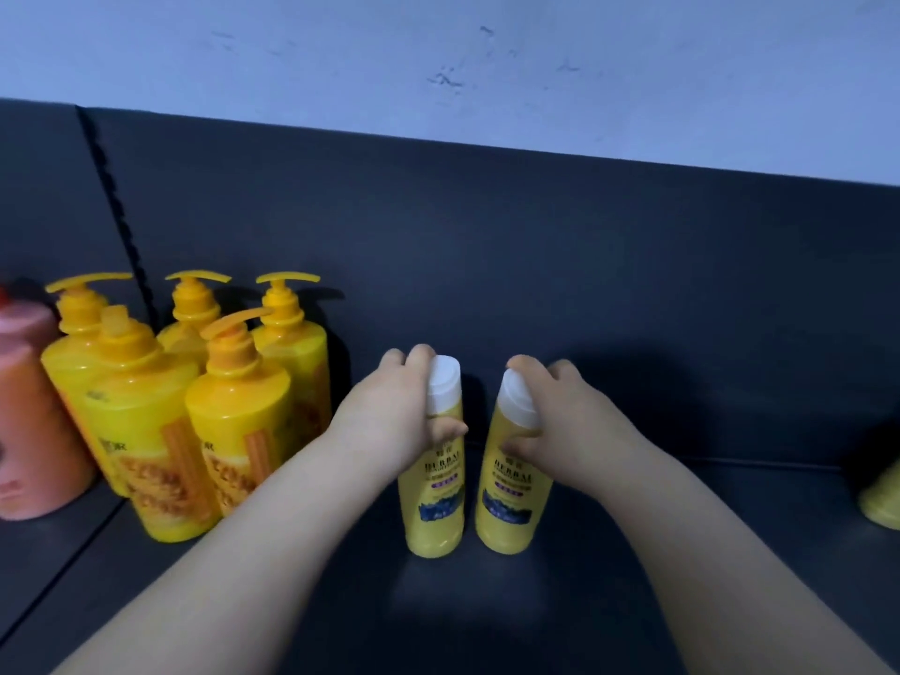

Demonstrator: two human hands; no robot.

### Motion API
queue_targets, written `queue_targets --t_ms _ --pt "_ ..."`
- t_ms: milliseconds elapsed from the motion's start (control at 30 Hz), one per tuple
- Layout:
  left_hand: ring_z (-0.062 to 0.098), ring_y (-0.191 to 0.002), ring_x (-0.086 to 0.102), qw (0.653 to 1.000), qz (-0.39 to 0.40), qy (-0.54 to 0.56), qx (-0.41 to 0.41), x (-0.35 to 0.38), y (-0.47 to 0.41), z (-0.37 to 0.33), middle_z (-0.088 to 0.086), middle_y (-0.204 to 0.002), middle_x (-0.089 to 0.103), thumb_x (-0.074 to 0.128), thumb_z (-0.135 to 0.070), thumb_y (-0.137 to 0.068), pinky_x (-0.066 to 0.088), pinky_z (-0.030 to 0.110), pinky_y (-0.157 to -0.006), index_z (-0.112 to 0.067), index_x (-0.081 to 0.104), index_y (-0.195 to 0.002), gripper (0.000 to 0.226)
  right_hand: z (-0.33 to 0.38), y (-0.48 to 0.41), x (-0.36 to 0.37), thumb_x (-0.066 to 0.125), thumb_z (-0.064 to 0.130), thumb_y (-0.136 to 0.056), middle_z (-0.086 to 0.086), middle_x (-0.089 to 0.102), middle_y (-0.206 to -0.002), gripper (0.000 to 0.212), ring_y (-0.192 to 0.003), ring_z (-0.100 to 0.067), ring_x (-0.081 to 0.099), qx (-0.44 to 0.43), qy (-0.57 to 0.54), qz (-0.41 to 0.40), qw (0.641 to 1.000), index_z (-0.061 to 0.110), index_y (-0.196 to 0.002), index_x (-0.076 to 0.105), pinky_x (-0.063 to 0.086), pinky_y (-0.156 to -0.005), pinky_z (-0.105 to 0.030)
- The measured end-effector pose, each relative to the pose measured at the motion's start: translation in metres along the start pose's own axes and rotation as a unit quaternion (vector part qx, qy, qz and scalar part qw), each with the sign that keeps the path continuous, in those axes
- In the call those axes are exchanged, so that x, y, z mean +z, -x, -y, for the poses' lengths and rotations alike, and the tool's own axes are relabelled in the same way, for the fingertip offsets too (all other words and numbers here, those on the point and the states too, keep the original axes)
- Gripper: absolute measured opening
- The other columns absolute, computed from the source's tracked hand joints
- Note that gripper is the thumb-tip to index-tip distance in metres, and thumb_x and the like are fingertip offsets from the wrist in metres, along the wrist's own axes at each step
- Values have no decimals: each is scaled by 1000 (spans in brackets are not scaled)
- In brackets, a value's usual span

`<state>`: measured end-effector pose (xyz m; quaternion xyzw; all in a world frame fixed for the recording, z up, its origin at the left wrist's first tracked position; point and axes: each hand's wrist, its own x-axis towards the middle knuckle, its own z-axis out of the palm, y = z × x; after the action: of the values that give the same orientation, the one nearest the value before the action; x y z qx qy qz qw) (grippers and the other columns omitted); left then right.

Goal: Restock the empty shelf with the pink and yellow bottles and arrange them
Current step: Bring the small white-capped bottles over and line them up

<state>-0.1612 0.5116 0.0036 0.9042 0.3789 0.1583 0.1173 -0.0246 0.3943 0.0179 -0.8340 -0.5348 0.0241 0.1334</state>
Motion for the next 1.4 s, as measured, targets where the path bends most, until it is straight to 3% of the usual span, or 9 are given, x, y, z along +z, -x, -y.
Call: queue_targets --t_ms 167,333,633,833,967,1100,1200,1400 --pt "28 -102 56 1000 -14 -4 -25 3 -29 7 7 -130 37 71 -44 -78 49 34 -81 -20 25 -141 81 -11 -35 0 71 31 -79 1 34 -121 73 -95 -24 53 4 -51 23 998 39 -134 25 52 -82 -38" --pt "32 -107 54 998 18 39 -50 3 -60 11 9 -134 32 73 -37 -79 48 38 -89 -23 25 -143 81 -10 -76 6 73 26 -79 -2 32 -127 79 -98 -24 51 8 -59 19 998 34 -140 24 50 -83 -36" --pt "34 -103 55 995 38 51 -75 9 -79 16 12 -130 32 72 -38 -79 49 40 -88 -32 20 -146 85 -9 -105 14 75 26 -78 -5 30 -129 80 -98 -26 52 16 -52 16 998 36 -139 23 50 -87 -41" --pt "35 -101 55 997 52 25 -56 9 -85 15 14 -128 32 69 -41 -81 49 41 -85 -28 21 -144 80 -10 -102 26 73 27 -81 -9 30 -129 82 -91 -27 52 33 -63 -36 997 31 -142 18 49 -83 -38" --pt "31 -115 44 995 2 -99 -4 8 -74 19 11 -131 31 57 -54 -85 45 41 -89 -27 16 -145 77 -20 -79 47 64 34 -87 -10 32 -134 84 -99 -29 55 46 -120 -82 988 36 -146 4 48 -83 -39" --pt "28 -139 18 965 -82 -227 107 8 -63 14 8 -149 20 43 -56 -90 22 46 -112 -27 12 -147 72 -36 -57 39 58 48 -87 -7 28 -143 89 -110 -26 53 49 -62 -127 989 32 -149 -4 48 -78 -35" --pt "25 -143 10 953 -107 -225 171 9 -56 -8 6 -150 21 42 -52 -92 11 45 -115 -26 18 -146 65 -51 -39 21 56 51 -87 -4 28 -144 85 -113 -23 52 36 -19 -154 987 29 -150 4 49 -79 -34" --pt "22 -144 11 945 -109 -162 262 20 -44 -83 4 -151 24 41 -47 -94 7 42 -117 -25 14 -149 65 -101 6 -19 53 52 -88 -1 24 -148 75 -127 -22 41 73 13 -197 978 26 -149 16 47 -93 -37"
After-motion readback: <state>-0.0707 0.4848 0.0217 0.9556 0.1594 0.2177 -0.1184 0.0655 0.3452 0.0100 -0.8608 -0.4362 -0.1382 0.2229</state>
